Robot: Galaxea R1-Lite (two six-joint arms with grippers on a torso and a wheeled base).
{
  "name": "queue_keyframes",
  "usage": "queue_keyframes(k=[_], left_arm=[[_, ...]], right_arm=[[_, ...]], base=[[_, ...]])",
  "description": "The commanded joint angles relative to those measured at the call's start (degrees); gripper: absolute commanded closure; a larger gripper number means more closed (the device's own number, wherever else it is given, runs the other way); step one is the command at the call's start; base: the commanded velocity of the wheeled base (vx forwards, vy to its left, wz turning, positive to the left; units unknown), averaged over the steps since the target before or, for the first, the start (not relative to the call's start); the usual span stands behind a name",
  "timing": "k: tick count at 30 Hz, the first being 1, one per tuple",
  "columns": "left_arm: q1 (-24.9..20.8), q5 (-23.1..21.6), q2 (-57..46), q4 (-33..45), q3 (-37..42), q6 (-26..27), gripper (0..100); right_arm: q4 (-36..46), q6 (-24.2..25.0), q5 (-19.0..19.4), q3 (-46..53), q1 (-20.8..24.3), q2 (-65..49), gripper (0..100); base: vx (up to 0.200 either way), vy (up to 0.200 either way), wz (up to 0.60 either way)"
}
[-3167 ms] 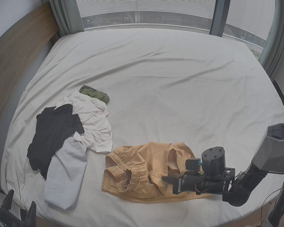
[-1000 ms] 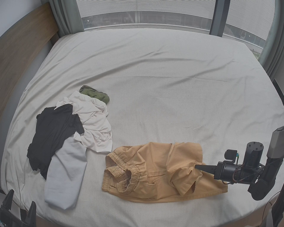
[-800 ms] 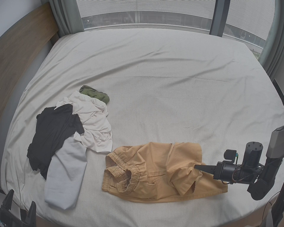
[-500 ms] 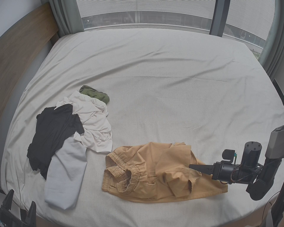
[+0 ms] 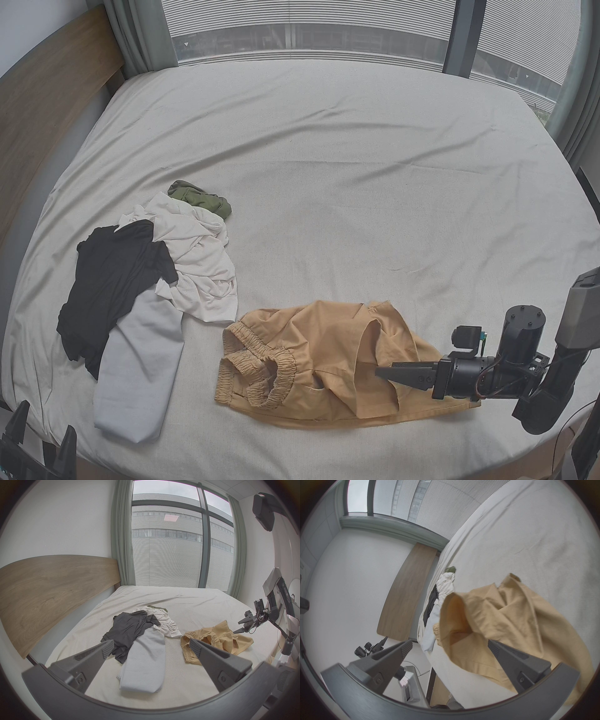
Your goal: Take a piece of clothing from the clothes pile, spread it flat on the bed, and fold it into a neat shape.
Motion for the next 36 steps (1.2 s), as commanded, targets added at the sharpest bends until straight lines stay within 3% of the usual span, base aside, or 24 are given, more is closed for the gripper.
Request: queue_keyframes(k=[1,25,29,36], left_arm=[[0.0,0.0,-1.0,0.0,1.0,0.0,0],[0.0,0.0,-1.0,0.0,1.0,0.0,0],[0.0,0.0,-1.0,0.0,1.0,0.0,0],[0.0,0.0,-1.0,0.0,1.0,0.0,0]], right_arm=[[0.0,-0.4,-0.5,-0.7,4.6,-1.6,0],[0.0,-2.9,-1.2,-9.6,8.3,9.0,0],[0.0,-4.0,-3.8,-11.6,8.6,11.1,0],[0.1,-4.1,-3.9,-12.8,9.0,11.6,0]], base=[[0.0,0.0,0.0],[0.0,0.0,0.0],[0.0,0.0,0.0],[0.0,0.0,0.0]])
